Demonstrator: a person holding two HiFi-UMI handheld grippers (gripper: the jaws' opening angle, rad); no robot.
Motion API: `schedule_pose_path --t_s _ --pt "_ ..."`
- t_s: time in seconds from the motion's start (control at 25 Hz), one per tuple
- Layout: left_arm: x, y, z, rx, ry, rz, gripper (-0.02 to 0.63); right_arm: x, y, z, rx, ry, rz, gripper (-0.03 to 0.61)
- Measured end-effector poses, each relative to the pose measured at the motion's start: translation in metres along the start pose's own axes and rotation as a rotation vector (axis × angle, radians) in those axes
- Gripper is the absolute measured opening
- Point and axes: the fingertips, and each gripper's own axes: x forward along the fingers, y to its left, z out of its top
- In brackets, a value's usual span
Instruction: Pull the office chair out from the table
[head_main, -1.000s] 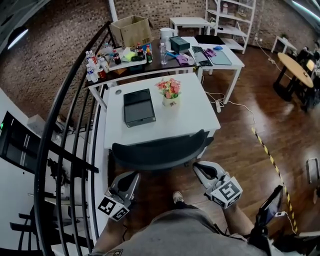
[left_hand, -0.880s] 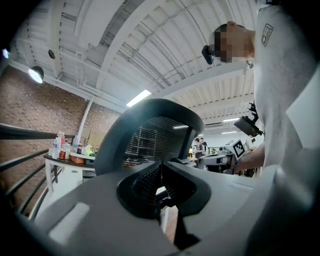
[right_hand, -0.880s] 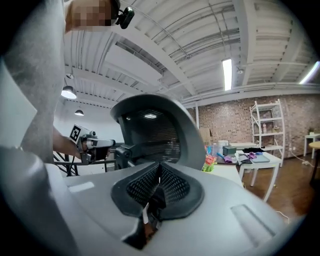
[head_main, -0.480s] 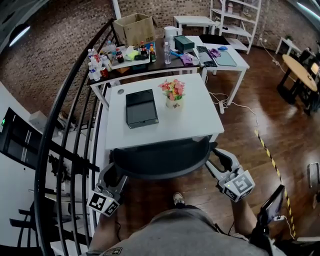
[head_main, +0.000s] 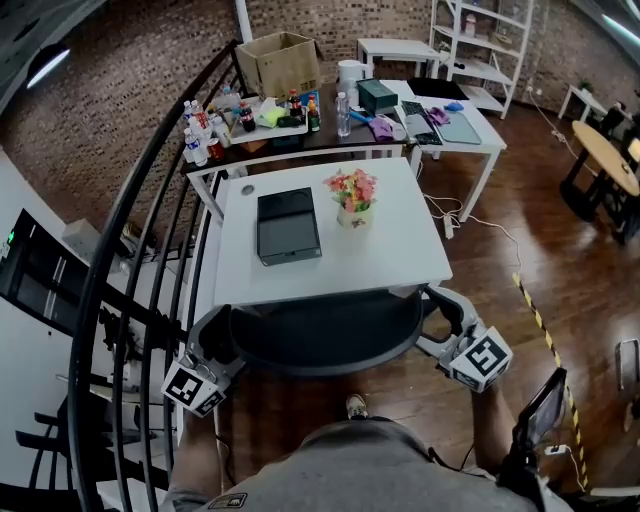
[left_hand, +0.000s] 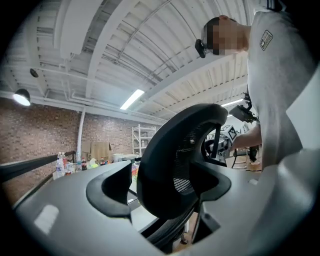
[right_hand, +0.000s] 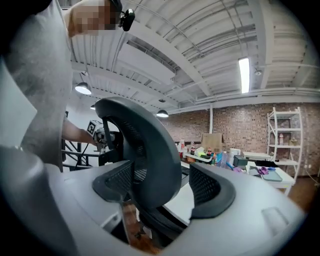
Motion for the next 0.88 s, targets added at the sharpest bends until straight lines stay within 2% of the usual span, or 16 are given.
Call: schedule_pose_path --t_s 0.2,0.44,0.48,0.52,0.56,0.88 --pt "0.029 -0.006 -0.005 0.053 0.043 -0.117 0.351 0.027 0.002 0.000 -0.039 0.033 0.111 0.343" --pt "0.054 -0.013 0.009 0.063 0.023 -0.216 0.336 0.053 0.015 0.001 -0.076 0.051 0.222 0.342" --pt "0.057 -0.015 0.010 0.064 0.020 -0.233 0.324 0.056 0.017 0.002 -0.077 0.049 0.231 0.332" --pt "0.058 -0.017 0.012 0.064 0.020 -0.243 0.314 0.058 0.018 0.002 -0.079 0.051 0.234 0.285" --pt "0.059 -0.018 0.011 0.064 0.023 -0.245 0.313 0.058 0.019 0.002 -0.085 0.056 0.232 0.265" --pt "0.053 -0.022 0.005 0.072 0.057 -0.258 0.295 0.054 0.021 0.001 -0.098 0.047 0.237 0.249"
